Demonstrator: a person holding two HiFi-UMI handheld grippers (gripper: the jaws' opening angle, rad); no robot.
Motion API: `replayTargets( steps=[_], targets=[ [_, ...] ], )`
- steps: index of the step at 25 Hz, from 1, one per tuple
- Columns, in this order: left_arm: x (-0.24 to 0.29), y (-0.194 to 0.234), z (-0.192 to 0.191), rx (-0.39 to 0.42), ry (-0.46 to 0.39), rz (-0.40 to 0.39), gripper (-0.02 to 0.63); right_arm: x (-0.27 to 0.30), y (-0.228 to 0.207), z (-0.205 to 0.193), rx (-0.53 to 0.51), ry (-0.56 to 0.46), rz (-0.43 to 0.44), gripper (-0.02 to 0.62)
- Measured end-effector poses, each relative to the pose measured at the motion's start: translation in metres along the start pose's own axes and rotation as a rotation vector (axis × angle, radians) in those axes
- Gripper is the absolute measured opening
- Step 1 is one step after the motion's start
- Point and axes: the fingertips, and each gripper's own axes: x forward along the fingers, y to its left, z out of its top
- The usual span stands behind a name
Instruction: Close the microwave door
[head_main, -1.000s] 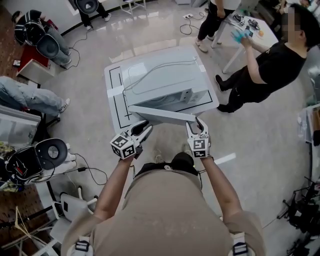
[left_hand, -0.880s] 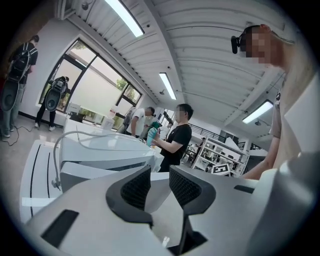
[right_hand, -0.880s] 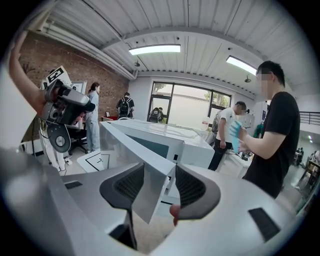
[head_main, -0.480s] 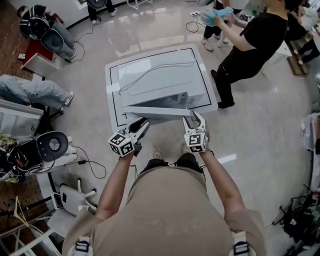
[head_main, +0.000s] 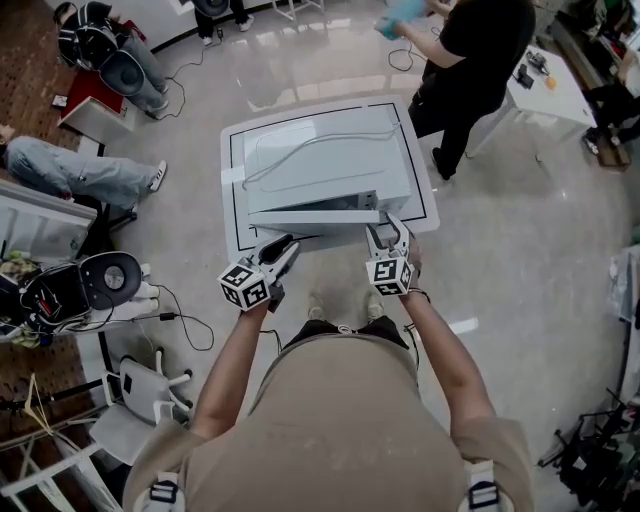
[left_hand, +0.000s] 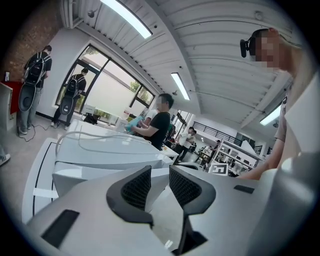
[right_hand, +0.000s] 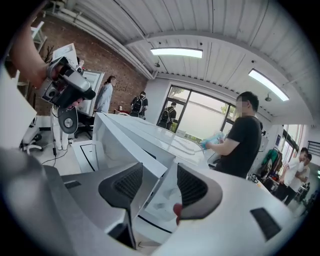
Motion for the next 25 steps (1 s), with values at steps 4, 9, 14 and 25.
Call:
replayTargets(
  steps=[4, 9, 14, 25],
  targets=[
    [0.003, 0.001, 0.001, 0.003, 0.003, 0.014, 0.114, 0.012, -0.005, 0.000, -0.009, 0.000, 0.004, 0.209],
    [0.010, -0.003, 0.004, 0.006, 0.001, 0.014, 0.114, 0.021, -0.012, 0.001, -0.018, 0.001, 0.011, 0.210],
    [0.013, -0.003, 0.010, 0.009, -0.001, 0.023, 0.114, 0.027, -0.016, 0.004, -0.026, -0.001, 0.018, 0.210],
    [0.013, 0.011, 0.017, 0.006, -0.021, 0.059, 0.114, 0.035, -0.016, 0.005, -0.089, -0.007, 0.016, 0.212]
  ],
)
